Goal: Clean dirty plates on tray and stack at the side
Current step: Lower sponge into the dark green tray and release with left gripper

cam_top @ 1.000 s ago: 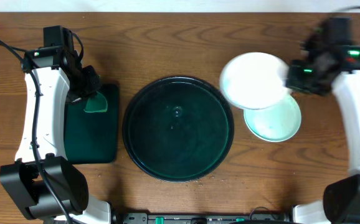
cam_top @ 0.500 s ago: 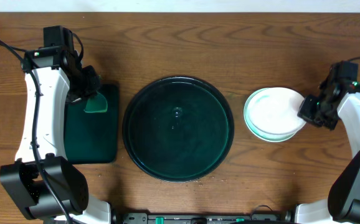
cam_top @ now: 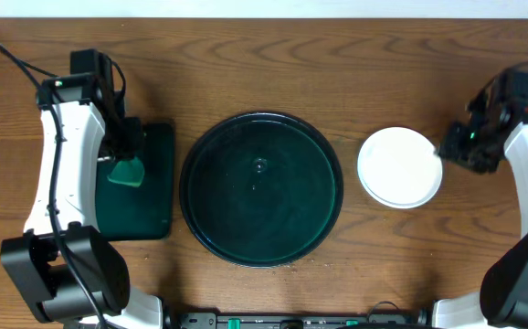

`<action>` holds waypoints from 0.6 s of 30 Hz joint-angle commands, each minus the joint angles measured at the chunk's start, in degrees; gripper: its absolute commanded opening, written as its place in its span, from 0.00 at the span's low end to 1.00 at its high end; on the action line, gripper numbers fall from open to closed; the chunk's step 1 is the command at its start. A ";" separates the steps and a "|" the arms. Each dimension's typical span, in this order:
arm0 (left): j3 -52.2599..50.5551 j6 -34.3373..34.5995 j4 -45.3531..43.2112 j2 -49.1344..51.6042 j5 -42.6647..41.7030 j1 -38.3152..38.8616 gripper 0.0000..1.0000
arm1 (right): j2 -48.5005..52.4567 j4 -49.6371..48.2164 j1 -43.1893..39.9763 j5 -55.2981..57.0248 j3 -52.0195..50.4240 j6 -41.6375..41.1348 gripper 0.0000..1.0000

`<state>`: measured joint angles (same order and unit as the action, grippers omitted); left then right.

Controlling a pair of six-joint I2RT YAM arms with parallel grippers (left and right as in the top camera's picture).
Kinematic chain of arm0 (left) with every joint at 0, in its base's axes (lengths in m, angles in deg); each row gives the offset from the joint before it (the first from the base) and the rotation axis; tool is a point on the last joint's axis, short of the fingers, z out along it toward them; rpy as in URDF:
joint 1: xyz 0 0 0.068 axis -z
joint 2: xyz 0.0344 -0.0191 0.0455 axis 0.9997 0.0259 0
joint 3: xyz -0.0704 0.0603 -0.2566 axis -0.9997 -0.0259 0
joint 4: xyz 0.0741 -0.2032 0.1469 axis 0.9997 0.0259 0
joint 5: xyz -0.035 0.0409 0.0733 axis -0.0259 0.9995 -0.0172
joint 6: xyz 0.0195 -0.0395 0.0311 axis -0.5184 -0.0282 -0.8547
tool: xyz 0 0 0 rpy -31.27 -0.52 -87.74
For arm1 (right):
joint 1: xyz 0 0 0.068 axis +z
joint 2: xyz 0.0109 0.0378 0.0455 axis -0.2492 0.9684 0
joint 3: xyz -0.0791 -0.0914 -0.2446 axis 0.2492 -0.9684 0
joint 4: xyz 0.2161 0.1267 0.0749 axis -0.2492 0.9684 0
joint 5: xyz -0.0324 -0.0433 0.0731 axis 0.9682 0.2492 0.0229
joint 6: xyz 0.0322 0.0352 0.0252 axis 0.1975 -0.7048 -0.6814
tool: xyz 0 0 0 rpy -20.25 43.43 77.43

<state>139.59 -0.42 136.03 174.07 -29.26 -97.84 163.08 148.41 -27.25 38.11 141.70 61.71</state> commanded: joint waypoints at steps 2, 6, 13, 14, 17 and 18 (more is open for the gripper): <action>-5.14 -4.68 -2.78 0.44 1.86 -0.42 0.07 | -0.59 0.44 3.26 -2.73 4.37 1.57 0.55; -10.29 -4.66 -6.86 0.46 0.35 -0.42 0.07 | -0.59 -0.44 5.62 -2.73 4.50 1.55 0.59; -13.94 -4.42 -11.61 0.33 0.15 -0.42 0.36 | -0.59 -1.31 8.11 -2.75 4.50 1.55 0.58; -13.77 -4.42 -12.09 0.22 0.15 -0.42 0.40 | -0.59 -1.42 8.35 -2.78 4.52 1.55 0.58; -10.60 -4.42 -11.06 -0.63 -0.04 -0.35 0.45 | -0.59 -1.53 9.03 -2.78 5.03 1.57 0.58; -9.33 -4.42 -10.49 -1.14 -0.09 -0.20 0.46 | -0.59 -1.38 9.20 -2.78 5.40 1.57 0.58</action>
<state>126.25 -4.53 124.82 174.20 -29.42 -97.88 163.06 146.94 -19.05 35.88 145.63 62.63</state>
